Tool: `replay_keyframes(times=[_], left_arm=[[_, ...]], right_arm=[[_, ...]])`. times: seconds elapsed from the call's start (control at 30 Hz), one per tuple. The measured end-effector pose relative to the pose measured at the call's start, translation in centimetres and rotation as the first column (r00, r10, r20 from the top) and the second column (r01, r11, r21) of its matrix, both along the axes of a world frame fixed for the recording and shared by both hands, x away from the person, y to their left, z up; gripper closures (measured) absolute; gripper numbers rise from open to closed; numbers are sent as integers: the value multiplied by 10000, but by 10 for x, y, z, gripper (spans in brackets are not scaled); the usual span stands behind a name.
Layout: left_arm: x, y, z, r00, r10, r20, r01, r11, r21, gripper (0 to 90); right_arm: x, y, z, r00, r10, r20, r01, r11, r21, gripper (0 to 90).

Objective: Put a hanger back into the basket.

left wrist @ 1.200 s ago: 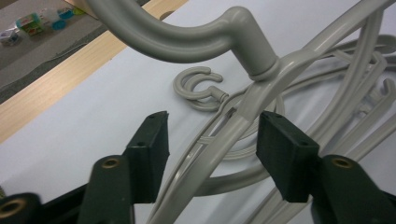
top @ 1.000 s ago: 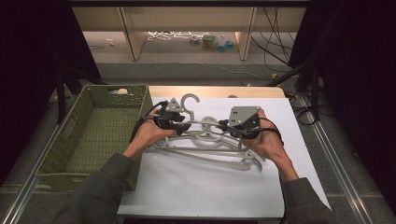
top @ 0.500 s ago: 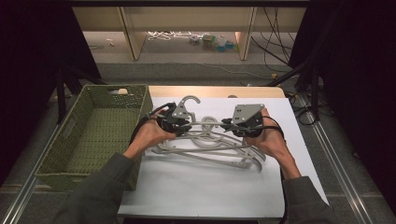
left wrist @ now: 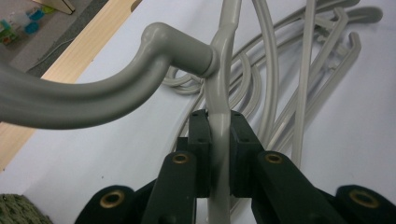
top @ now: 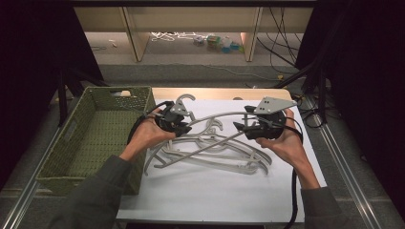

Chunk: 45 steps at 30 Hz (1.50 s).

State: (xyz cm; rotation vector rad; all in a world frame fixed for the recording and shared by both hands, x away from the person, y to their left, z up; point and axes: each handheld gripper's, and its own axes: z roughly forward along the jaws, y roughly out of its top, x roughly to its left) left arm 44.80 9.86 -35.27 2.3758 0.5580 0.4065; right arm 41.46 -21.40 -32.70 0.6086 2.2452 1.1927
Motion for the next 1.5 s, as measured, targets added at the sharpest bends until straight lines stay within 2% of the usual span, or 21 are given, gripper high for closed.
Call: replay_keyframes(times=[0.03,0.07,0.1,0.13,0.2,0.23,0.27,0.4,0.5,0.63,0.77,0.8,0.97,1.07,1.1,1.2,1.23,1.27,1.3,1.37,1.5], left_arm=[[0,2,1,10000,77,9,-77,10000,-52,820],[0,5,3,9999,141,-46,-141,9999,-75,820],[0,7,4,9997,188,-122,-191,9997,-171,820],[0,9,5,9995,260,-186,-265,9993,-254,820],[-1,13,8,9992,325,-219,-332,9989,-333,820],[-1,14,9,9987,392,-324,-407,9981,-468,820],[-2,16,11,9983,432,-395,-455,9973,-580,820],[-4,21,20,9975,509,-499,-554,9942,-921,820],[-4,25,27,9975,514,-484,-559,9936,-982,820],[-7,31,39,9965,683,-480,-743,9877,-1377,820],[-9,34,50,9964,752,-382,-796,9884,-1294,820],[-9,35,53,9964,752,-381,-796,9882,-1308,820],[-10,41,64,9964,691,-500,-760,9855,-1514,820],[-11,43,70,9957,648,-669,-749,9841,-1614,820],[-11,43,73,9946,529,-888,-672,9839,-1658,820],[-11,44,77,9935,454,-1046,-630,9832,-1716,820],[-10,45,78,9920,541,-1143,-752,9790,-1897,820],[-9,49,81,9918,514,-1171,-732,9789,-1908,820],[-9,51,83,9907,550,-1246,-805,9744,-2099,820],[-9,58,87,9899,551,-1306,-851,9678,-2369,820],[-11,74,95,9881,766,-1337,-1084,9620,-2506,820]], right_arm=[[0,0,0,10000,0,0,0,10000,0,346],[-6,-5,0,9999,-160,-4,160,9989,450,326],[-6,-5,0,9999,-160,-4,160,9989,450,326],[-13,-10,0,9995,-317,52,312,9961,827,315],[-17,-12,-1,9992,-391,62,383,9942,1002,305],[-22,-13,-1,9988,-500,7,495,9921,1150,298],[-30,-14,-4,9968,-797,27,783,9849,1542,277],[-44,-13,-13,9936,-1082,318,1014,9805,1685,273],[-50,-13,-21,9916,-1198,488,1094,9779,1780,262],[-58,-15,-30,9921,-1196,376,1099,9740,1983,243],[-63,-18,-37,9910,-1294,344,1190,9687,2177,238],[-68,-18,-43,9886,-1461,360,1336,9622,2374,230],[-78,-20,-52,9893,-1422,329,1302,9616,2414,195],[-84,-21,-59,9882,-1501,300,1371,9554,2617,195],[-85,-21,-63,9896,-1425,171,1337,9585,2517,195],[-85,-21,-69,9914,-1309,37,1260,9618,2432,195],[-85,-20,-70,9896,-1435,80,1375,9612,2393,195],[-85,-20,-70,9896,-1435,80,1375,9612,2393,195],[-87,-20,-71,9910,-1337,-24,1306,9645,2297,195],[-88,-19,-72,9910,-1340,1,1302,9630,2361,195],[-92,-19,-73,9930,-1180,-41,1157,9653,2342,195]])
